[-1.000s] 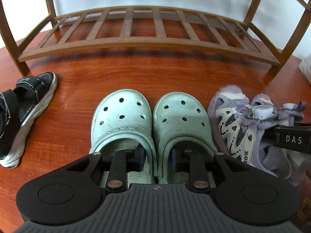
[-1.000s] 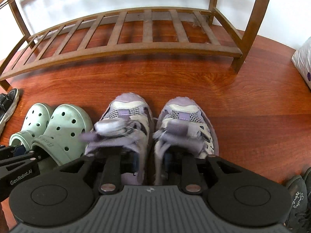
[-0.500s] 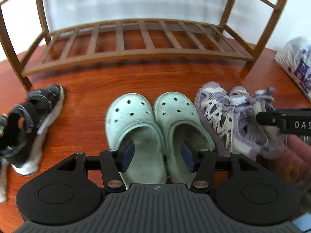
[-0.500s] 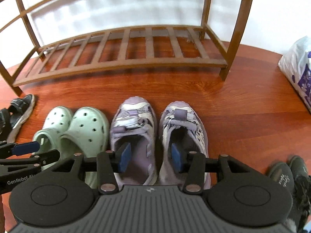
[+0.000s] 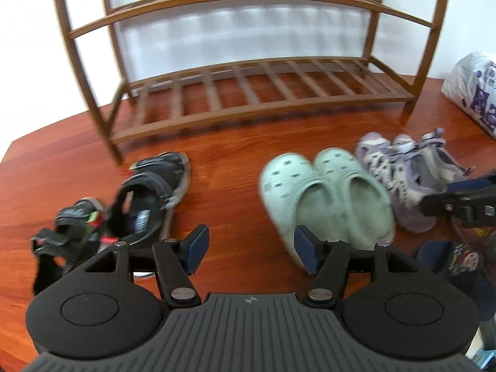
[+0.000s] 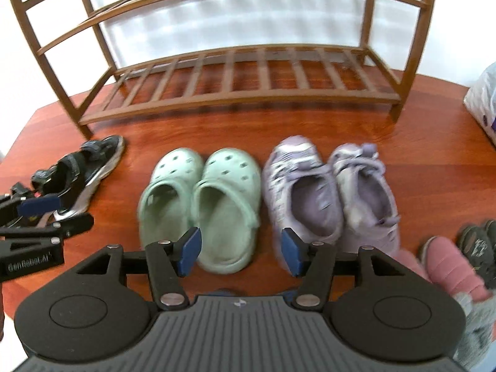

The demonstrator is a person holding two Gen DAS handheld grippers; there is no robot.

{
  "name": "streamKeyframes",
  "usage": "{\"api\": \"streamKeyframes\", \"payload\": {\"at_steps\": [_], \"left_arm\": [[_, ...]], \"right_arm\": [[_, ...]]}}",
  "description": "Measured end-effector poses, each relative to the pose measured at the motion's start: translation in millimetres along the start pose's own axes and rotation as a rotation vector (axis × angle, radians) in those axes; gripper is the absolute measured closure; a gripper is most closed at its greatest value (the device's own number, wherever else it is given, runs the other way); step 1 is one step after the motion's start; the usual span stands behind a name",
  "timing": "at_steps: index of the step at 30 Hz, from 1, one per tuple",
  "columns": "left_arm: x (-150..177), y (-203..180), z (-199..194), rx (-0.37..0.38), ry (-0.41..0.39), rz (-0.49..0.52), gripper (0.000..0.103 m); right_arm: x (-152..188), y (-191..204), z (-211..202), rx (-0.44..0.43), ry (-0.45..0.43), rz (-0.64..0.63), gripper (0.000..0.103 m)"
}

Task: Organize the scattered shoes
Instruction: 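Move the left tool to a black sandal, then grasp the black sandal with the left tool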

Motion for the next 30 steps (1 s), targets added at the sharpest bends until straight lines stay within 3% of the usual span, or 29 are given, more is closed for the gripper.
{"api": "streamKeyframes", "payload": {"at_steps": [13,23,30], "left_arm": [[-8,101,9,-0.114,0.002,-0.083,0.038],[-27,124,43,-0.076,0.034,-0.030,0.035],[-38,132,81,-0.049,0.073,-0.009,0.035]], "right_arm": [[55,14,-14,0.026,0.052,0.048,0.039],[89,7,-18,0.098,0.078,0.134,0.039],[94,6,-27,0.140,0.052,0.188,0.036]]}}
Point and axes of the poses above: each gripper's, at about its wrist camera, not at the fingertips, and z roughly the way its jaws point, y to its left, x to its underside, the point moved 7 cm from there along z, roughly the way its jaws point, and after that the axes turned 2 degrees about y, right-handed, at the moved point
